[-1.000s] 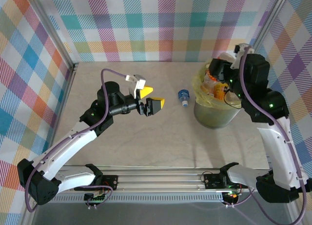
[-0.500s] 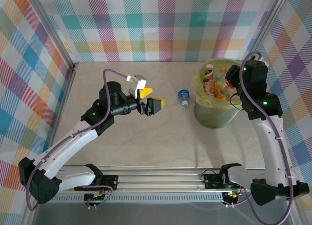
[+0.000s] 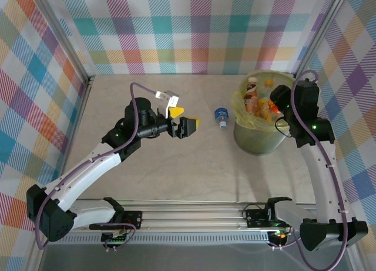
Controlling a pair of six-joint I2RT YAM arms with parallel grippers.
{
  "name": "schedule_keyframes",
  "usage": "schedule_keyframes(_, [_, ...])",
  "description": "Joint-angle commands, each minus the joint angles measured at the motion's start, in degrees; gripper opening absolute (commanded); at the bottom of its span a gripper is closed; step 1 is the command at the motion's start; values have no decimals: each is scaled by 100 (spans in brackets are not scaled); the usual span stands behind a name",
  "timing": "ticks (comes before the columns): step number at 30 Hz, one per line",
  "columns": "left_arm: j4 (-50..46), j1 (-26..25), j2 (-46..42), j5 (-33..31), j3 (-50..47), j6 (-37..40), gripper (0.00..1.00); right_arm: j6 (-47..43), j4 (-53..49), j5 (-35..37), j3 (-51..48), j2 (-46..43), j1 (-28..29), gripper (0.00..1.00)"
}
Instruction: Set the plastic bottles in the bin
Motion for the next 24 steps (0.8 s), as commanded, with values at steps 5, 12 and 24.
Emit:
schedule_keyframes(5, [19, -68, 28, -57, 115, -88, 100, -218, -257, 330, 11, -29, -41, 79])
schedule_keyframes(12, [0, -62, 15, -104, 95, -88, 100, -633, -719, 750, 527, 229, -51, 87])
schedule_keyframes(24, [-3, -69, 73, -133, 100, -90, 100, -1544, -989, 1007, 1155, 731, -60, 91])
